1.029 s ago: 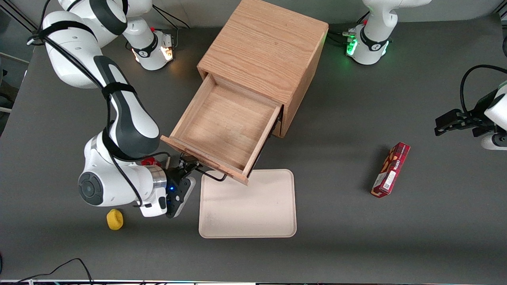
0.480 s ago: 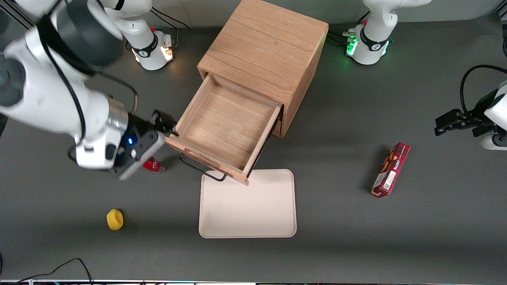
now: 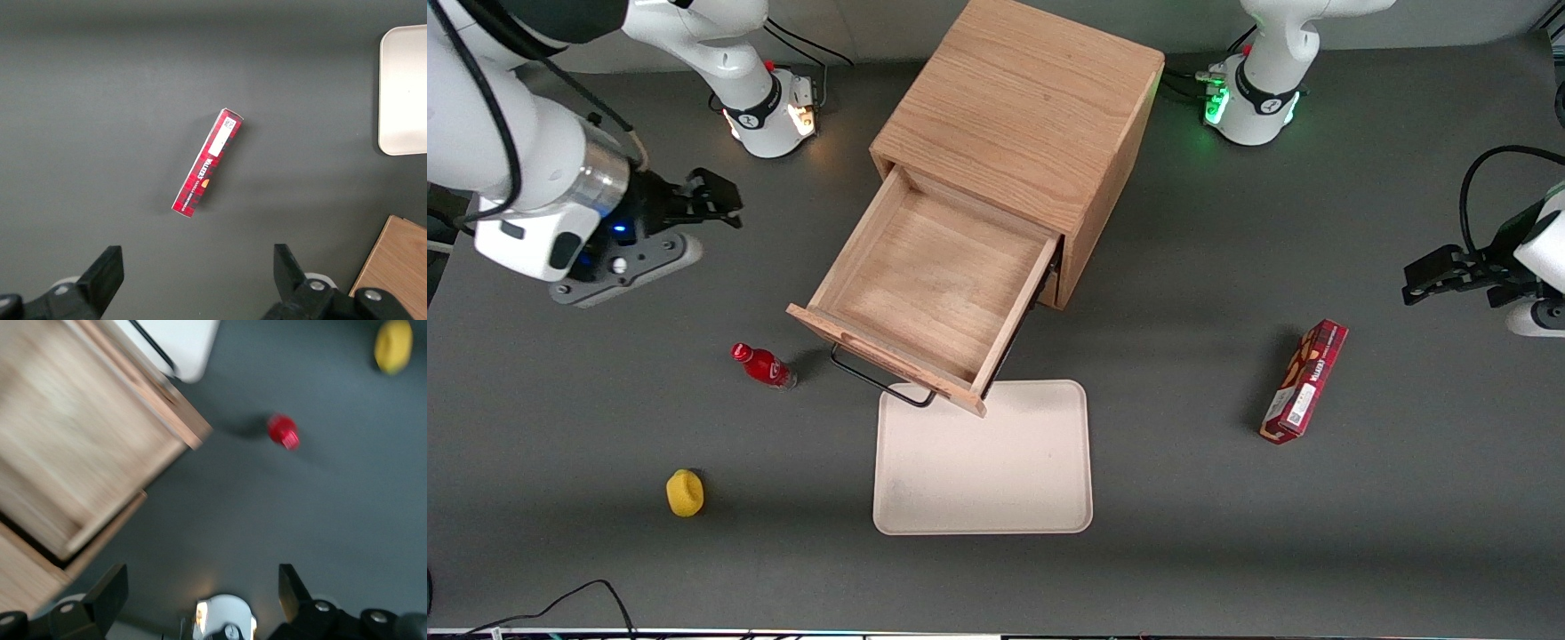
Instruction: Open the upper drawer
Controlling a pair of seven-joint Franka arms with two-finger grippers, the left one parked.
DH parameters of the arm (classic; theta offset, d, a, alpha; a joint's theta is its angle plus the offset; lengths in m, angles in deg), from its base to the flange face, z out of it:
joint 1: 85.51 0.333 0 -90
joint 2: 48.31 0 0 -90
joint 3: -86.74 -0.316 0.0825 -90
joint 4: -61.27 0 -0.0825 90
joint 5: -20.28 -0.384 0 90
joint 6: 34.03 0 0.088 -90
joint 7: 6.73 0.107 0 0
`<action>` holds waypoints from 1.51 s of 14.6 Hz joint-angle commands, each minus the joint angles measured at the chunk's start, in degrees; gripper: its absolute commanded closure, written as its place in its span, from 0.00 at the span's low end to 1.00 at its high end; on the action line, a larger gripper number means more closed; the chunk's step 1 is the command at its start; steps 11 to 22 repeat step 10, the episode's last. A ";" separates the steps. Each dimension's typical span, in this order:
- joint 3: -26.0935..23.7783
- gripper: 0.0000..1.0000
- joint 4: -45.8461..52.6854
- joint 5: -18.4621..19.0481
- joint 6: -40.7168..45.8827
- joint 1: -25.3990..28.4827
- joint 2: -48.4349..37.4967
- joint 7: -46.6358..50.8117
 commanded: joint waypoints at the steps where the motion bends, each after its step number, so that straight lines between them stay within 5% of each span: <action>1: 5.04 0.00 -21.25 0.13 -6.73 -0.26 -13.54 1.69; 6: 13.65 0.00 -33.87 0.48 -14.75 -0.18 -22.36 1.59; 22: 14.28 0.00 -31.32 0.57 -14.66 -0.18 -21.21 1.69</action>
